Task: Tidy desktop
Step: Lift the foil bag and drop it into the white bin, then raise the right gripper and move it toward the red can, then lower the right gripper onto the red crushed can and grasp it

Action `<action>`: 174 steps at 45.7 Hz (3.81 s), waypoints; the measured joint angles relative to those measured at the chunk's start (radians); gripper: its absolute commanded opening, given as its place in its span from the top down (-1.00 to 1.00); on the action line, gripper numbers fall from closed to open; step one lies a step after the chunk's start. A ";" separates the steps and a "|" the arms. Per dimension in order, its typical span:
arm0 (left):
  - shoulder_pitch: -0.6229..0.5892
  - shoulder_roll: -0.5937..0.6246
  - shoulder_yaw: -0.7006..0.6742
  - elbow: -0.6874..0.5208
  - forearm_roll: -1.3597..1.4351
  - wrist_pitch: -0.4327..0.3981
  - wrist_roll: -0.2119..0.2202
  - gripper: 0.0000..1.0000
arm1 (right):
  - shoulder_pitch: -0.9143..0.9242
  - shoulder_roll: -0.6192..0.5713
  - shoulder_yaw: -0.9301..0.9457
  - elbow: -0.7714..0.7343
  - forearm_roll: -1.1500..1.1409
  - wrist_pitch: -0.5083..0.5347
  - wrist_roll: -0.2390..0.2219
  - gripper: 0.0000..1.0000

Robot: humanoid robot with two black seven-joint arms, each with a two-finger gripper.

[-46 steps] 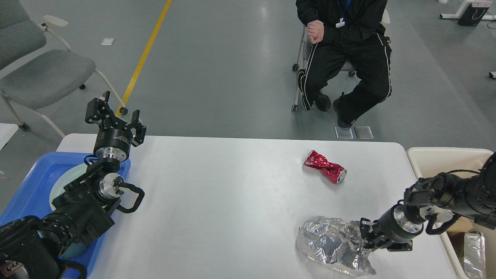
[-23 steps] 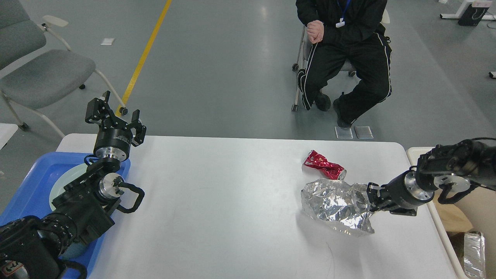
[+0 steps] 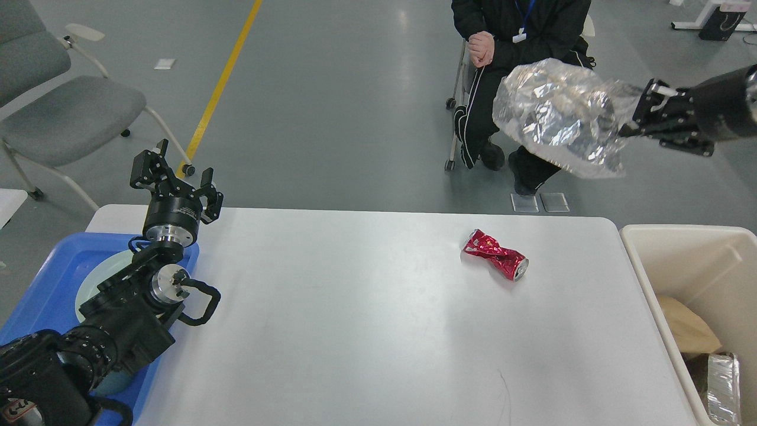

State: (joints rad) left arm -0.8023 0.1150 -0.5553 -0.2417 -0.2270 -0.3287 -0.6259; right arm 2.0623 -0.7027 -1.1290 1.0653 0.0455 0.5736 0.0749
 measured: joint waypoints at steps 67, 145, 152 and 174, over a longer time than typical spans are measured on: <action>0.000 0.000 0.000 0.000 0.000 0.000 0.000 -0.93 | -1.131 0.131 0.243 -0.695 0.112 -0.592 0.000 -1.00; 0.000 0.000 0.000 0.000 0.000 -0.001 0.000 -0.93 | -0.574 0.809 -0.239 -0.124 -0.676 -0.704 0.009 -1.00; 0.000 0.000 0.000 0.000 0.000 0.000 0.000 -0.93 | -0.711 0.830 -0.261 -0.287 -0.676 -0.704 0.007 -1.00; 0.000 0.000 0.000 0.000 0.000 0.000 0.000 -0.93 | -0.999 0.831 -0.290 -0.673 -0.640 -0.698 0.005 -1.00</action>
State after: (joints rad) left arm -0.8023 0.1151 -0.5552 -0.2417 -0.2269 -0.3287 -0.6259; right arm 1.0637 0.1282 -1.4193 0.3923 -0.5941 -0.1243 0.0797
